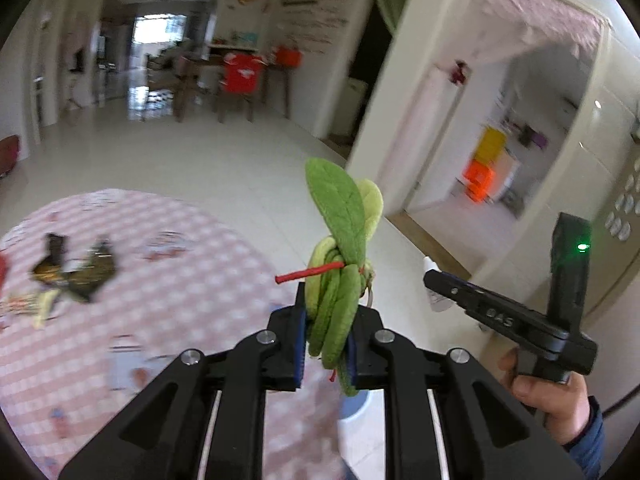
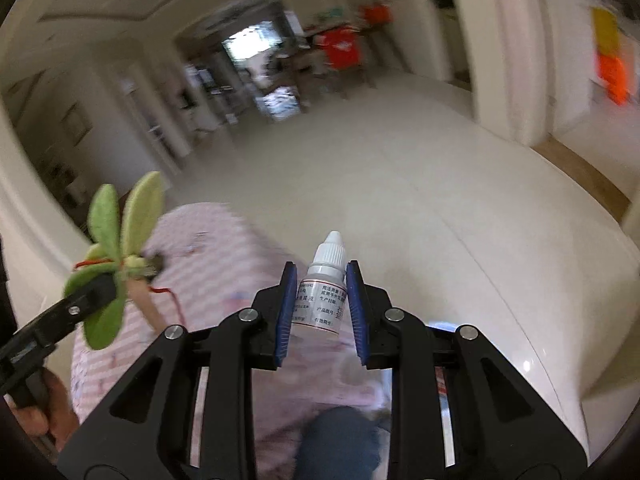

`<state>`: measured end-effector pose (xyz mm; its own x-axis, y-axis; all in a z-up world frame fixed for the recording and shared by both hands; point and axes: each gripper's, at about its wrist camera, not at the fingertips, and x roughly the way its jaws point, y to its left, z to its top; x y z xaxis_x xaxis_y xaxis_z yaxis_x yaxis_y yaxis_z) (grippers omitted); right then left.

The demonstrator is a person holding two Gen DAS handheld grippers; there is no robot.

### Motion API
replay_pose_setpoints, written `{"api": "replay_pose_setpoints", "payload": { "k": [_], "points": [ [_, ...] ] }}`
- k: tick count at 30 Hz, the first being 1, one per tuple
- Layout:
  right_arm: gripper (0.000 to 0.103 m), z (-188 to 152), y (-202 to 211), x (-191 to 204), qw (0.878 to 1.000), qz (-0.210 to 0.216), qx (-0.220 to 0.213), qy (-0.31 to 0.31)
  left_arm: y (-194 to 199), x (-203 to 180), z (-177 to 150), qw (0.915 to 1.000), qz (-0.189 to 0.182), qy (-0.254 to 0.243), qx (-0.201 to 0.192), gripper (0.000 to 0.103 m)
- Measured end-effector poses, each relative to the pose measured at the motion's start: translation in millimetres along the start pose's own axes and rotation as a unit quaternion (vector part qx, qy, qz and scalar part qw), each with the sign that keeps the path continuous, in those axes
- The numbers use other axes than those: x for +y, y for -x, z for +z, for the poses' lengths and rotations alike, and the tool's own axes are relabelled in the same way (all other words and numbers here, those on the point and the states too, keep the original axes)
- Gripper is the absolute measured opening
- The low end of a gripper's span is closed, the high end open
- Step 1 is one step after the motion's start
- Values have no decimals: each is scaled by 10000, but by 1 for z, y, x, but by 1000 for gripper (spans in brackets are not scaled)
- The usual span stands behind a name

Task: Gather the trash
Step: 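Carry the green leaves and white bottle over the light blue bin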

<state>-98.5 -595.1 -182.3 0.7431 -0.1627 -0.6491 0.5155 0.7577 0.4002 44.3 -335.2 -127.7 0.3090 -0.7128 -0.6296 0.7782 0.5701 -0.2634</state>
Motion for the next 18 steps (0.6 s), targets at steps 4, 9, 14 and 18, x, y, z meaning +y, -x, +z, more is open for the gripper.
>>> {"api": "replay_pose_setpoints", "payload": {
  "k": [4,9,14,18],
  "points": [
    [25,-5,-19,-53,9978,-336,293,-489,-53,-33,-6,9985,-218,-172,481,17],
    [25,-15,-47,-88,9935,-405,649,-840,-131,-50,-24,9910,-121,-194,1322,17],
    [37,-15,-68,-101,9902,-226,813,-1117,-174,-60,-35,9833,-144,-300,1790,39],
    [85,-17,-63,-116,9857,-253,650,-1535,-177,-62,-33,9862,168,-416,1591,91]
  ]
}}
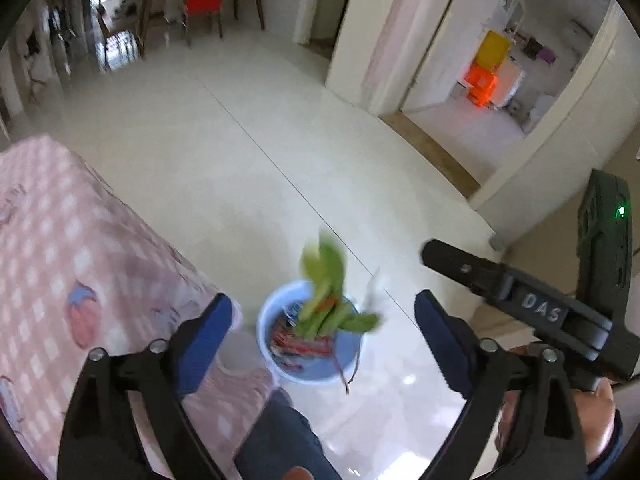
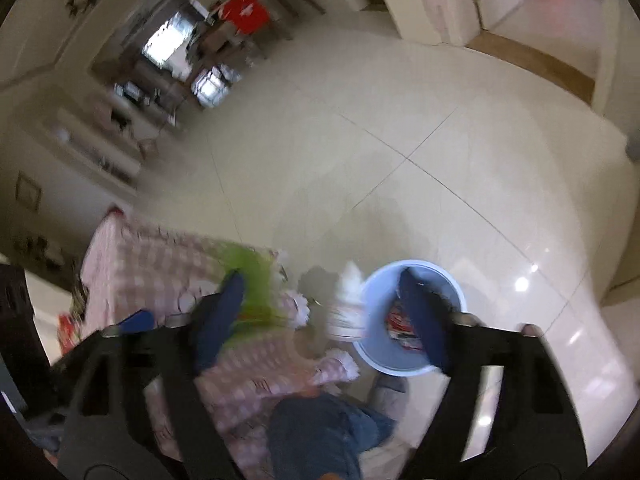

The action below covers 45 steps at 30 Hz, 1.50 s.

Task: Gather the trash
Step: 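Carry the green leaves and white bottle over the light blue bin, then open both tools to drop the leaves and bottle into the bin, then return both open tools to the remaining trash on the tablecloth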

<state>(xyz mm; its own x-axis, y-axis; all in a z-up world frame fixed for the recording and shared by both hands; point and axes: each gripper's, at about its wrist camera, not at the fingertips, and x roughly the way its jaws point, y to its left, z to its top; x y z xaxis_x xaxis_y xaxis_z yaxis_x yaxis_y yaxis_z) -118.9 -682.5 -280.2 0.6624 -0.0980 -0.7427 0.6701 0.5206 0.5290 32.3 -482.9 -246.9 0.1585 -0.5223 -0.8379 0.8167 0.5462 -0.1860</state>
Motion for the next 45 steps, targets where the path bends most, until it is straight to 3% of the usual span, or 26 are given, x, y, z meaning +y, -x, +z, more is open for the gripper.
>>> {"api": "replay_pose_setpoints", "payload": {
  "k": [2,3,13,24,35,45],
  "points": [
    [96,0,1,0,9999,-102,-55,-12,5,0,2,10000,60,13,-48,91],
    [97,-1,2,0,9999,-138,-72,-2,8,0,3,9999,75,22,-81,91],
    [97,-7,20,5,9992,-305,-223,88,42,-2,6,9989,3,25,-468,92],
    [97,-5,44,56,9974,-231,-548,415,93,20,0,9956,100,148,-922,92],
    [97,-20,47,160,9897,123,-563,1311,162,73,-18,9845,656,372,-1587,93],
    [97,-56,27,270,9716,574,-323,2271,212,158,-51,9703,1354,705,-1876,93]
  ]
}}
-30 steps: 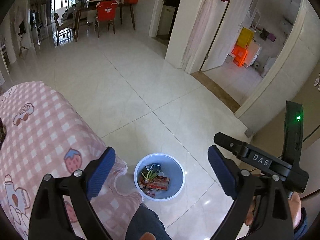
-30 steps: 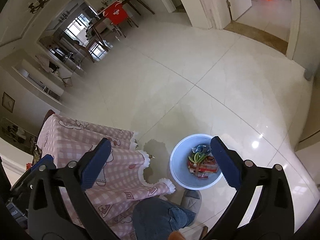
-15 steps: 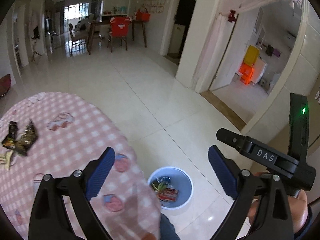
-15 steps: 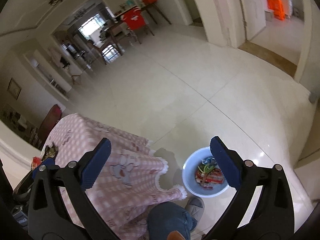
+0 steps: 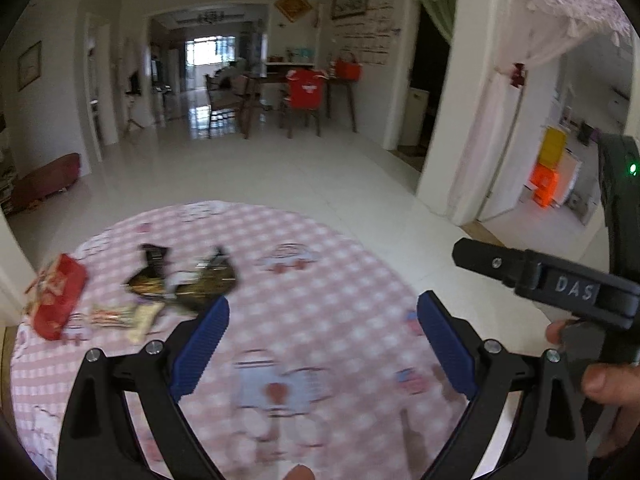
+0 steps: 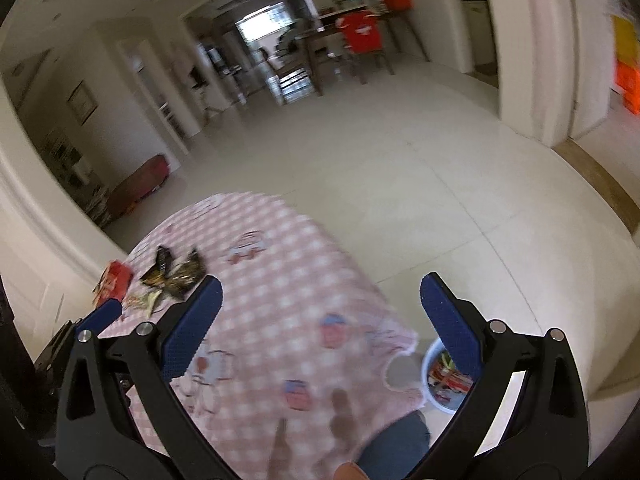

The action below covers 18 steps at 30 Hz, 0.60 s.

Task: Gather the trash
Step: 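Return both open tools to the remaining trash on the tablecloth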

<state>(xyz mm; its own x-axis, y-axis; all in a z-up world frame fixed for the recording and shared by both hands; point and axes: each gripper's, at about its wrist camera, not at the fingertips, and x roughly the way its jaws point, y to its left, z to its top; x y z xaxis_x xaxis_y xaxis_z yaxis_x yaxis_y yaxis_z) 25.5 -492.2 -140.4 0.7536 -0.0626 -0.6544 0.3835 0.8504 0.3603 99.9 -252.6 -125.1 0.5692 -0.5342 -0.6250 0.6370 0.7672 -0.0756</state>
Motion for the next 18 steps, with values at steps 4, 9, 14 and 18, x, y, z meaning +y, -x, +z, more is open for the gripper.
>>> {"api": "replay_pose_setpoints", "payload": {
  "k": [4,9,14,18],
  "points": [
    [97,-2,-17,36,9994,145,133,283,3,48,-7,9993,346,160,8,93],
    [97,-9,-37,70,9976,224,324,574,-1,119,-18,9965,772,314,68,93],
    [97,-15,-58,89,9958,278,515,702,-16,162,-27,9943,1007,160,298,93],
    [97,-16,-71,101,9945,300,613,790,-37,183,-30,9912,1111,-403,591,93]
  ]
}}
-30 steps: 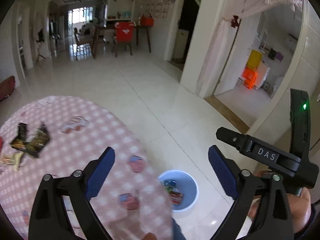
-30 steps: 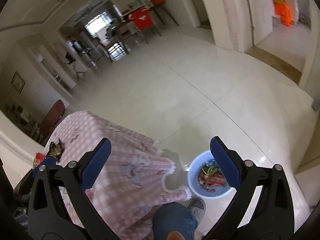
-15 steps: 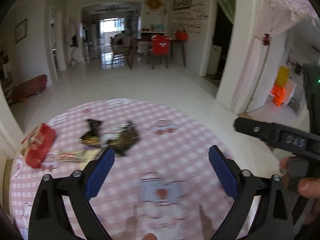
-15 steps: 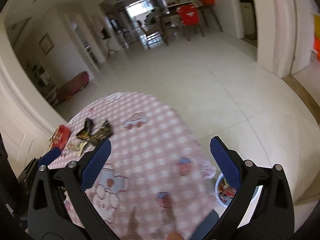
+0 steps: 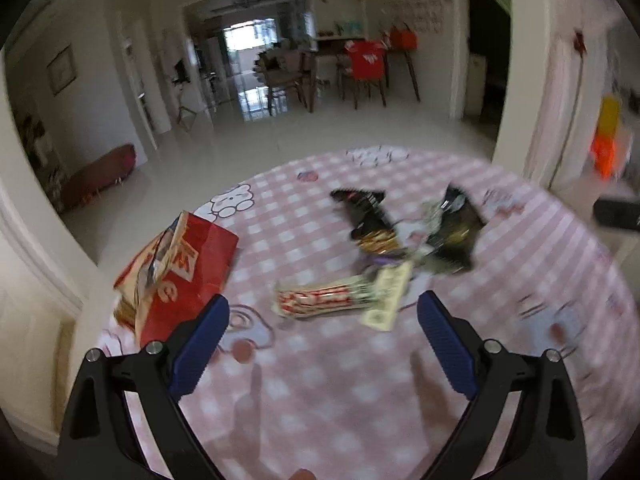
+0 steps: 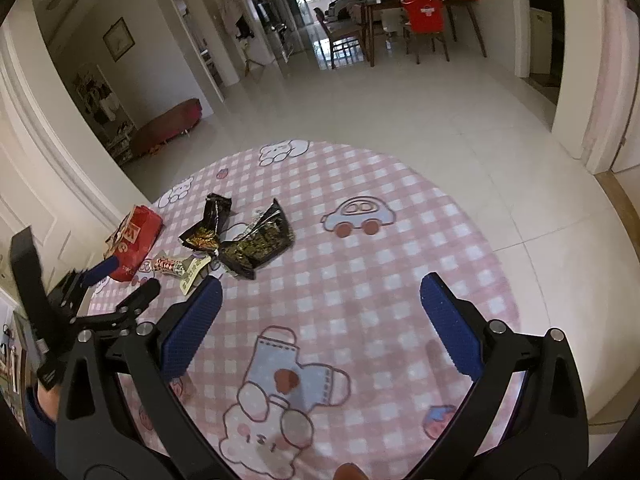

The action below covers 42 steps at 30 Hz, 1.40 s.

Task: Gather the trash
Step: 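Return both open tools to the remaining trash on the tablecloth, then grasp the red-white checkered wrapper with left tool while right tool grasps the black snack bag, then carry the checkered wrapper and black snack bag over the light blue bin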

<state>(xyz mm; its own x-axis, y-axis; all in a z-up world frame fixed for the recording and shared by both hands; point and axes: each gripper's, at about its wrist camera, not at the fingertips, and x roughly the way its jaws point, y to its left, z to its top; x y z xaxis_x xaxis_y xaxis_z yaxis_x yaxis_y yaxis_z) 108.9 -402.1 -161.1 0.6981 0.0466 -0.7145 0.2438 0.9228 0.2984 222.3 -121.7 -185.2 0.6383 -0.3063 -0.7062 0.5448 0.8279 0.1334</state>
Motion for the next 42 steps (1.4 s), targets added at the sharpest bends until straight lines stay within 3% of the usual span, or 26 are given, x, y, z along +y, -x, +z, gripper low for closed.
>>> {"api": "replay_pose_setpoints", "payload": {
  "k": [6,8,9,10,13,15,17,18,19,23,33,42],
  "points": [
    [97,7,-30,15,9998,0,196,90,-30,9,7,9977,-250,-567,290,93],
    [97,10,-43,20,9996,35,279,96,-36,8,9,9957,-502,-688,366,83],
    [97,12,-49,23,9994,58,332,103,-41,6,8,9936,-752,-698,481,71],
    [97,15,-58,27,9992,83,381,109,-42,6,9,9927,-900,-632,491,67],
    [97,23,-82,38,9987,-3,497,146,-38,6,7,9921,-1005,-564,492,64],
    [86,27,-99,45,9979,-29,632,136,-35,5,4,9919,-1044,-530,501,64],
    [60,26,-114,52,9968,-72,774,201,-30,3,1,9918,-1059,-498,506,64],
    [58,25,-116,56,9967,-176,734,309,-28,4,-2,9919,-1069,-467,503,64],
    [48,24,-116,59,9962,-294,702,431,-26,5,-3,9920,-1076,-434,500,64],
    [37,13,-103,50,9964,-164,680,474,-19,8,-11,9923,-1099,-302,488,64],
    [33,-23,-64,23,9956,-3,689,642,-7,2,-19,9901,-1284,-253,500,63],
    [32,-37,-28,6,9979,263,496,324,18,-18,-33,9874,-1540,21,376,60]
  ]
}}
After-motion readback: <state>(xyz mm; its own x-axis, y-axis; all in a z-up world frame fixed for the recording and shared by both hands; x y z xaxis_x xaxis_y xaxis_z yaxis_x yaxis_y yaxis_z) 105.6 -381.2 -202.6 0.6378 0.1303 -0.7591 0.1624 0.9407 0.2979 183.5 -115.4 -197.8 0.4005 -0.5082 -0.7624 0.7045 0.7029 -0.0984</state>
